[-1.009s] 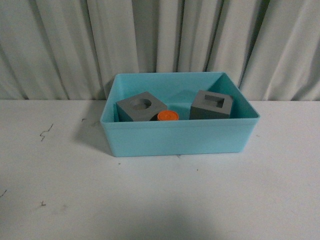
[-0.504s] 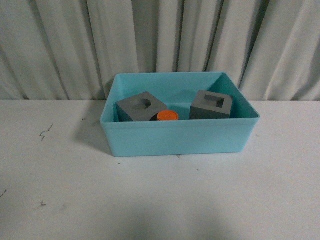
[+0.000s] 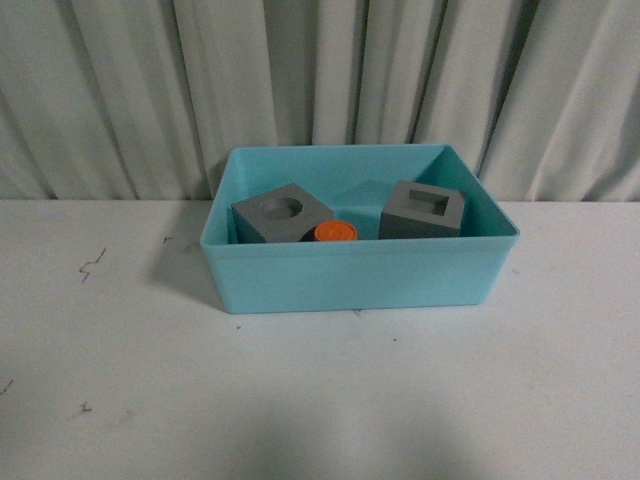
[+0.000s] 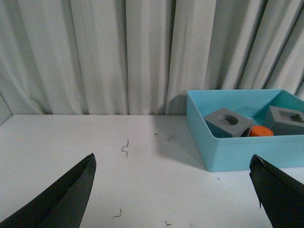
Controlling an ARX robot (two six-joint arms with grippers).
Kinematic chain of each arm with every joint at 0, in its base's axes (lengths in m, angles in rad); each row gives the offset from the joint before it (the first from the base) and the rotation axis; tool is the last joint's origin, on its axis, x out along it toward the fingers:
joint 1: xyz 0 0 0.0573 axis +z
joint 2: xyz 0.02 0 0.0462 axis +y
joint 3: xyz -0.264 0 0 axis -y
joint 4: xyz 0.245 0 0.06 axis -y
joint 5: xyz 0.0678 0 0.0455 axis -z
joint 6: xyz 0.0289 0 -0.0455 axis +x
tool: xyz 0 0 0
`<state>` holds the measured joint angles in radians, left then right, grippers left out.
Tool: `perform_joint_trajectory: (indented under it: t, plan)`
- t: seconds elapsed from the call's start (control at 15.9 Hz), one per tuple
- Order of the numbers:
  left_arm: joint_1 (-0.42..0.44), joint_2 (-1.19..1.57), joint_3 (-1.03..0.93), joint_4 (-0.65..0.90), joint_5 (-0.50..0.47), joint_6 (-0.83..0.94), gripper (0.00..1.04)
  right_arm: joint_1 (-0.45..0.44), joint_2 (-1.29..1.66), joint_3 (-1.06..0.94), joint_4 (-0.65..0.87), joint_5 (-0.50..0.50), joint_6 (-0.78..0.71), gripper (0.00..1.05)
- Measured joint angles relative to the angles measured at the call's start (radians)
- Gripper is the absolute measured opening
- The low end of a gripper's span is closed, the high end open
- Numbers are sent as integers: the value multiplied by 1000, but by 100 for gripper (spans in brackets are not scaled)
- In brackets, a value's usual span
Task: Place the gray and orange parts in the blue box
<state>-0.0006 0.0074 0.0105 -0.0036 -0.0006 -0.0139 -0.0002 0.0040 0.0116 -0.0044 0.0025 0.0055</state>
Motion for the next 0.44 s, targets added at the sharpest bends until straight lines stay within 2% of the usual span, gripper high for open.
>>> perform_joint_trajectory:
  t: [0.44]
  plan:
    - [0,0,0,0,0,0,98,0,0,0,0,0,0,98]
